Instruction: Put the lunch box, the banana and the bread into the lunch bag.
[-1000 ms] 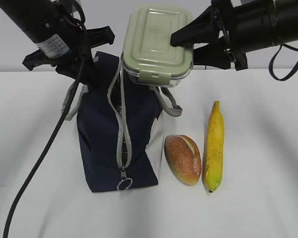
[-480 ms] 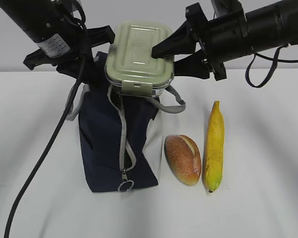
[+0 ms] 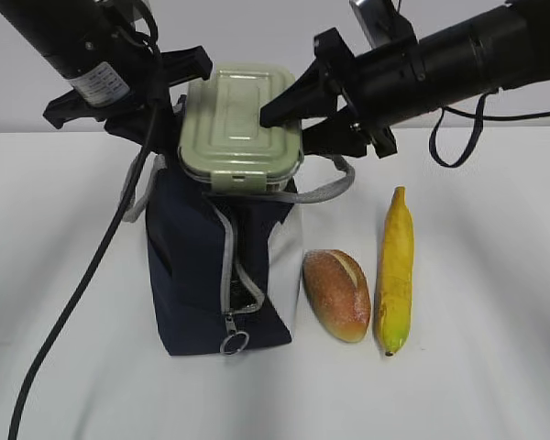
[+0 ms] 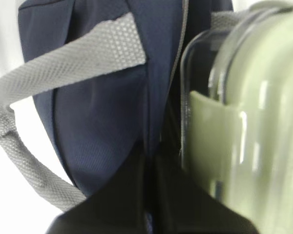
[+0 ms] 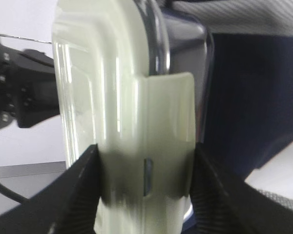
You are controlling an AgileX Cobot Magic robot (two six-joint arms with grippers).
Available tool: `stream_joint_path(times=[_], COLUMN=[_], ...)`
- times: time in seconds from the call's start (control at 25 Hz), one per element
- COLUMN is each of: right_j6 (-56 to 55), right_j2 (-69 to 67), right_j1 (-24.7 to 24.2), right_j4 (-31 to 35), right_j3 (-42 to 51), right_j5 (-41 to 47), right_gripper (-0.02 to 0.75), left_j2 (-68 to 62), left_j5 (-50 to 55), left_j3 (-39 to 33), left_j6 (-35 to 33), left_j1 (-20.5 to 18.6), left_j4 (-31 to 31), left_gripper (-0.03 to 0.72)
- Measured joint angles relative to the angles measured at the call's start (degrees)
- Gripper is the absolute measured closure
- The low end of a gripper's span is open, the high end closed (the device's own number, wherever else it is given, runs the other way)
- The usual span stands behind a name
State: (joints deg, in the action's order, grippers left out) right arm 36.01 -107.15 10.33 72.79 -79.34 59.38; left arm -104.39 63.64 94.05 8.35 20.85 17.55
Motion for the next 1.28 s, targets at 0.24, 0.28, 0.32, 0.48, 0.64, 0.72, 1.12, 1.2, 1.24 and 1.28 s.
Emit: stream_joint_path(times=[0.24,0.28,0.32,0.48,0.64,0.72,1.12,1.2,1.24,1.28], right_j6=[-3.47,-4.61,-5.87,-9.65,-12.29,-13.1,-15.85,-16.13,-16.35,-16.35], right_j2=[0.0,0.0,-0.09,-1.08,-1.9,-1.9,-1.92,-1.92,-2.02,-2.15], right_j1=[0.09,0.09,0.09,0.09,0.09,0.09,0.09,0.09,0.09,0.09], right_j4=[-4.64,-6.87,-8.84,-12.64,-13.53,-13.63,-14.1,-14.13,-14.23,-14.23], right_j3=[-6.65,-8.18,-9.24,-12.88,-14.88,-16.06,-18.85,-18.85,-18.85,-18.85], right_j5=[0.1,0.1,0.21,1.16,2.53,2.91,3.74,3.94,3.94,3.94], right_gripper=[0.338,0.338,0.338,0.338,0.338,0.338,0.338,0.338,0.338,0.338], left_j2=[0.0,0.0,0.0,0.0,0.0,0.0,0.0,0.0,0.0,0.0], left_j5=[-0.06,-0.06,-0.06,-0.13,-0.13,-0.19,-0.19,-0.19,-0.24,-0.24], left_j3=[0.0,0.0,0.0,0.0,0.0,0.0,0.0,0.0,0.0,0.0], left_j6=[0.0,0.0,0.0,0.0,0.0,0.0,0.0,0.0,0.0,0.0], left_j1=[0.0,0.0,0.0,0.0,0.0,0.0,0.0,0.0,0.0,0.0], left_j4=[0.0,0.0,0.0,0.02,0.07,0.07,0.07,0.07,0.07,0.07], left_gripper=[0.688,0.688,0.688,0.688,0.688,0.688,0.688,0.688,0.688,0.688])
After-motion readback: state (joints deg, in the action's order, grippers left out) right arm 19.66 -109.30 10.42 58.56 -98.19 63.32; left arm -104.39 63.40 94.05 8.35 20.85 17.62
